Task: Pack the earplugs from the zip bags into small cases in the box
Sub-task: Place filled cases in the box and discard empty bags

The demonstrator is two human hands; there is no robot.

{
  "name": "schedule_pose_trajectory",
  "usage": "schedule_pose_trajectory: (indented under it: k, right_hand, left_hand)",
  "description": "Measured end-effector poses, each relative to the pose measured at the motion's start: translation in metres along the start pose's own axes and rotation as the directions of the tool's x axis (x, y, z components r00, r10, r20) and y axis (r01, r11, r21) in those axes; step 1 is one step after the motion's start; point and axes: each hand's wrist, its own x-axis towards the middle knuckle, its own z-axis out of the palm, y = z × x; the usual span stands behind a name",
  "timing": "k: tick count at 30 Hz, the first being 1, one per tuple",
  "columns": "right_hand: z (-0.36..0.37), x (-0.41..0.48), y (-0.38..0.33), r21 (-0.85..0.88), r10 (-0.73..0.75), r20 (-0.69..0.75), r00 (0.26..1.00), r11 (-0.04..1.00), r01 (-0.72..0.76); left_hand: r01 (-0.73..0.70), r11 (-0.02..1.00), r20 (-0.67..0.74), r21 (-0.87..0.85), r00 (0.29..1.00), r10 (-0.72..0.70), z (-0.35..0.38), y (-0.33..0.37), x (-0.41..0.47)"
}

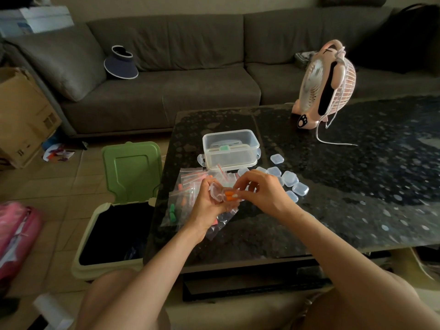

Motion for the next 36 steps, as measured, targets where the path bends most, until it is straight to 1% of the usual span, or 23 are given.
schedule_pose_trajectory:
  k: [3,6,11,13,15,17,19,21,23,25,27,29,31,32,34,36]
  right_hand:
    - [0.001,0.001,0.003,-0.029,-0.002,0.025,1.000,1.000,0.003]
    - [0.003,0.001,0.004,-0.029,-0.013,0.020,1.000,0.999,0.014]
    - [0.010,-0.001,0.003,0.087,-0.036,-0.015,0.999,0.995,0.037]
    - [0.013,-0.002,0.003,0.116,-0.019,-0.014,1.000,0.993,0.021]
    - [0.013,0.000,0.002,0.174,0.063,0.005,0.998,0.983,-0.063]
    - [0.008,0.002,0.000,0.268,0.187,0.058,0.981,0.943,-0.196]
    - [0.004,0.002,-0.003,0.365,0.296,0.141,0.945,0.872,-0.328]
    - [0.002,-0.002,-0.009,0.438,0.354,0.251,0.901,0.789,-0.431]
    - [0.003,-0.005,-0.014,0.468,0.359,0.348,0.866,0.734,-0.492]
    - [0.006,-0.007,-0.017,0.460,0.374,0.390,0.841,0.712,-0.530]
    - [0.008,-0.005,-0.016,0.473,0.419,0.373,0.828,0.682,-0.558]
    - [0.009,-0.002,-0.012,0.509,0.452,0.333,0.827,0.652,-0.562]
    - [0.008,0.001,-0.008,0.555,0.451,0.315,0.835,0.626,-0.547]
    - [0.007,0.002,-0.006,0.583,0.439,0.314,0.842,0.610,-0.536]
    - [0.007,0.004,-0.004,0.637,0.428,0.300,0.853,0.576,-0.512]
    - [0.007,0.007,-0.003,0.690,0.476,0.230,0.849,0.535,-0.487]
  left_hand:
    - [0.015,1.000,0.002,-0.017,1.000,-0.015,-0.001,-0.002,0.001]
    - [0.010,0.999,-0.004,-0.040,1.000,-0.010,-0.001,-0.001,0.000]
    - [0.028,0.997,0.001,-0.077,1.000,-0.028,-0.003,0.000,-0.001]
    - [0.018,0.997,0.004,-0.069,1.000,-0.017,-0.003,-0.001,0.000]
    - [0.002,0.998,0.011,-0.066,1.000,-0.001,-0.004,-0.002,0.000]
    - [-0.020,0.999,0.014,-0.044,1.000,0.020,-0.004,-0.002,-0.001]
    - [-0.059,0.998,0.019,0.011,0.998,0.059,-0.003,-0.002,-0.002]
    - [-0.084,0.995,0.038,0.058,0.996,0.082,-0.002,-0.001,-0.004]
    - [-0.142,0.976,0.070,0.166,0.989,0.132,-0.002,-0.005,-0.002]
    - [-0.205,0.940,0.114,0.274,0.977,0.180,-0.002,-0.010,0.000]
    - [-0.204,0.929,0.153,0.308,0.975,0.163,-0.001,-0.013,0.001]
    - [-0.182,0.940,0.175,0.288,0.975,0.135,-0.001,-0.013,0.001]
    - [-0.148,0.956,0.144,0.253,0.983,0.114,-0.002,-0.009,0.002]
    - [-0.135,0.959,0.103,0.251,0.988,0.112,-0.003,-0.007,0.003]
    - [-0.133,0.951,-0.044,0.280,0.988,0.151,-0.007,-0.008,0.006]
    - [-0.110,0.934,-0.254,0.341,0.946,0.204,-0.015,-0.014,0.010]
